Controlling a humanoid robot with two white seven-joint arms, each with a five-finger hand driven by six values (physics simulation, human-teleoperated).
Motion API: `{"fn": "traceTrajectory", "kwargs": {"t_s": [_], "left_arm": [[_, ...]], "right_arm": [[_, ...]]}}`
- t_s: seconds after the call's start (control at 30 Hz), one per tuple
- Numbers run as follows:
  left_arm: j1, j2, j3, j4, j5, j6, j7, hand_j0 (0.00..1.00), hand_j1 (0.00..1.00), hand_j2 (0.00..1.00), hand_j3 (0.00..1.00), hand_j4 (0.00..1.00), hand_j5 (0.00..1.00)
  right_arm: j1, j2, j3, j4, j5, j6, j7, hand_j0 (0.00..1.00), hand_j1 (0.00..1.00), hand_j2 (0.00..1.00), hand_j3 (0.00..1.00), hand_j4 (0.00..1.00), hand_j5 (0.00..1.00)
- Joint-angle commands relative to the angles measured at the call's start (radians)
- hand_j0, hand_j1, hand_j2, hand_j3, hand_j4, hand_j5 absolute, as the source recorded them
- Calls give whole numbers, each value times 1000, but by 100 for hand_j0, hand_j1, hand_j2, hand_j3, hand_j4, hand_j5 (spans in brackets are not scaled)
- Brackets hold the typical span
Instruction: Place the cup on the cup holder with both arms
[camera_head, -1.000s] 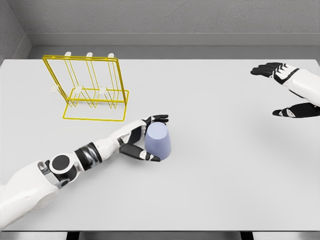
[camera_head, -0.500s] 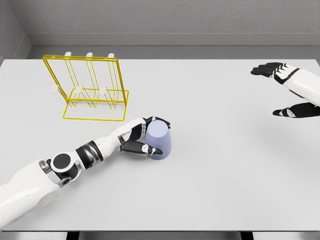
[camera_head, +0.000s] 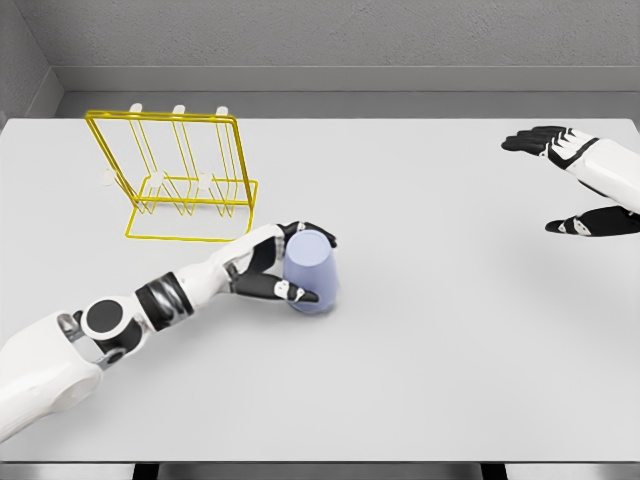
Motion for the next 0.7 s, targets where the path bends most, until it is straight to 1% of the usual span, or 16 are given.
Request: {"fn": "traceTrajectory", "kwargs": {"t_s": [0.0, 0.27, 0.37, 0.5, 0.6, 0.67], "left_arm": [[0, 28, 10, -33, 4, -1, 0, 65, 65, 65, 65, 65, 65], [-17, 102, 24, -99, 4, -1, 0, 66, 66, 66, 66, 66, 66], [-23, 125, 22, -111, 4, -31, 0, 66, 66, 66, 66, 66, 66], [-28, 174, 24, -144, 25, -32, 2, 66, 66, 66, 66, 66, 66], [-51, 197, 24, -145, 25, -43, 2, 66, 66, 66, 66, 66, 66], [-64, 214, 24, -144, 46, -44, 2, 66, 66, 66, 66, 66, 66]], "right_arm": [[2, -1, 0, 0, -7, 3, -1, 100, 100, 100, 100, 100, 100], [2, -1, 0, 0, -7, 3, -1, 100, 100, 100, 100, 100, 100], [2, -1, 0, -2, -7, 3, -1, 100, 100, 100, 100, 100, 100], [2, -2, 0, 0, -7, 3, -1, 100, 100, 100, 100, 100, 100], [5, -2, 0, -2, -7, 3, -1, 100, 100, 100, 100, 100, 100], [6, -2, -8, -2, -7, 3, -1, 100, 100, 100, 100, 100, 100]]}}
